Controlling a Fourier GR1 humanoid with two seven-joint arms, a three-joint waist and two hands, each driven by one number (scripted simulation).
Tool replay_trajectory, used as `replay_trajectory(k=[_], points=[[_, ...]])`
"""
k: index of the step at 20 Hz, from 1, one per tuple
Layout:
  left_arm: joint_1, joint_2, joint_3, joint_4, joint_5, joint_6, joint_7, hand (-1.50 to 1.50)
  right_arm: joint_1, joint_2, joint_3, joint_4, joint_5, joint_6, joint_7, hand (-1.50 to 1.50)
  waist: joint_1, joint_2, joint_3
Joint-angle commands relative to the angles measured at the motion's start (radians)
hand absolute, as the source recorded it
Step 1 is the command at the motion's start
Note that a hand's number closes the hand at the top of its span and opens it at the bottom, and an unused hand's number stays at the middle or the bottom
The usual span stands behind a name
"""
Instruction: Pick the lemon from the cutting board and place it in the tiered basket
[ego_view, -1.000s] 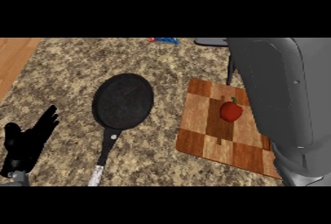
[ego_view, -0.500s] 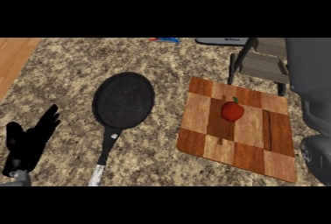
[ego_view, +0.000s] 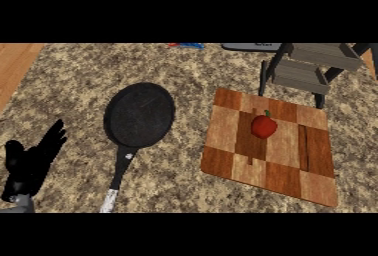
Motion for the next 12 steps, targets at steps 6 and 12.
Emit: replay_trajectory(k=[6, 12], points=[[0.004, -0.008, -0.016, -0.004, -0.011, -0.006, -0.004, 0.0, -0.131, -0.146, 0.148, 0.206, 0.161, 0.15, -0.209, 1.5, 0.021, 0.003, 0.001], [0.001, -0.013, -0.013, 0.005, -0.01, -0.007, -0.011, 0.0, -0.179, -0.216, 0.151, 0.303, 0.181, 0.174, -0.341, 1.5, 0.017, 0.003, 0.002]])
